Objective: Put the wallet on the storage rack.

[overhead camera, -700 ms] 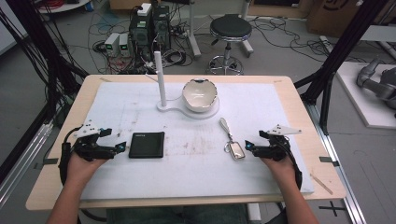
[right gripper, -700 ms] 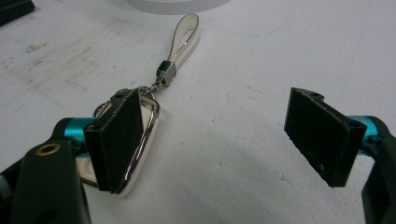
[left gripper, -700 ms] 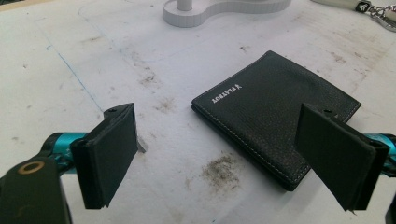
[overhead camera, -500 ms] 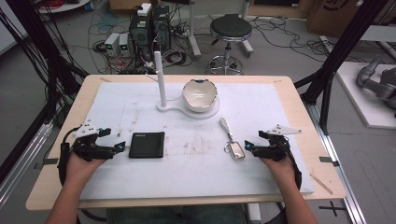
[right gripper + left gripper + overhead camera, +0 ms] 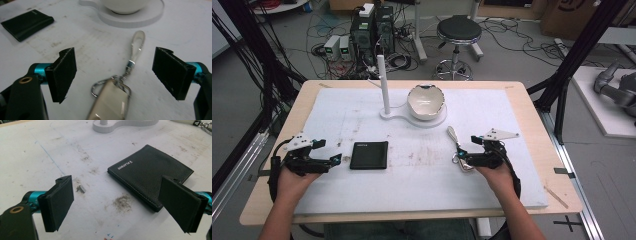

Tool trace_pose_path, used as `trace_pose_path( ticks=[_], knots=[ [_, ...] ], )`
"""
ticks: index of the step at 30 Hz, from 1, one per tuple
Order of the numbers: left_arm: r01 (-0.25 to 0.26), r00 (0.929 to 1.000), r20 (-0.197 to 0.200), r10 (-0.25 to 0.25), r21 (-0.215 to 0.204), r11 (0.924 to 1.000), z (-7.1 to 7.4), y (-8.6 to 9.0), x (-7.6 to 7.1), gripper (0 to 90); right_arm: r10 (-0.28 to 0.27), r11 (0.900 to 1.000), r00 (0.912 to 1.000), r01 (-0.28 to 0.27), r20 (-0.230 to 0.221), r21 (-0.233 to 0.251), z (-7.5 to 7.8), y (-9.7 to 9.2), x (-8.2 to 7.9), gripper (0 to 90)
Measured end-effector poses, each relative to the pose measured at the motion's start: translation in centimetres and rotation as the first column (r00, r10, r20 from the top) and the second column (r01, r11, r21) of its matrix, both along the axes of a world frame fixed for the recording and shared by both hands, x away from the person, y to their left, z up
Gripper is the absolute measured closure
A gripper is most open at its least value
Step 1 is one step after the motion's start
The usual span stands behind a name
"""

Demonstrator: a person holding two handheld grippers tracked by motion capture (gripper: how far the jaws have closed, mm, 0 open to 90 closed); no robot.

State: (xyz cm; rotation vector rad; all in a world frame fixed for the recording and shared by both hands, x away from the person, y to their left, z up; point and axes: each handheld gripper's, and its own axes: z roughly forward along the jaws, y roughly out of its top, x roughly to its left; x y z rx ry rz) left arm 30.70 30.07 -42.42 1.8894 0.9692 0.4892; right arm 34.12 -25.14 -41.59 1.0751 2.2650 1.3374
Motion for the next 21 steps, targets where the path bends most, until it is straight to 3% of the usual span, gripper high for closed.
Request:
trace_pose_path(
  ticks=[2,7,21],
  knots=[
    [-0.003,1.0,0.002,0.003,0.001,1.0,0.0,0.1,-0.1,13.6,0.008,1.0,0.9999,-0.008,-0.006,0.005,0.1,0.6,0.1,19.9],
    [-0.017,0.9998,0.007,0.017,-0.004,0.9998,0.1,0.7,-0.5,13.6,0.042,0.9978,0.9979,-0.04,-0.049,0.053,0.8,4.0,0.4,19.9],
    [-0.036,0.9993,0.012,0.036,-0.009,0.9993,0.1,1.8,-1.0,13.5,0.08,0.9951,0.9931,-0.074,-0.086,0.066,1.4,9.3,1.7,19.9]
  ],
)
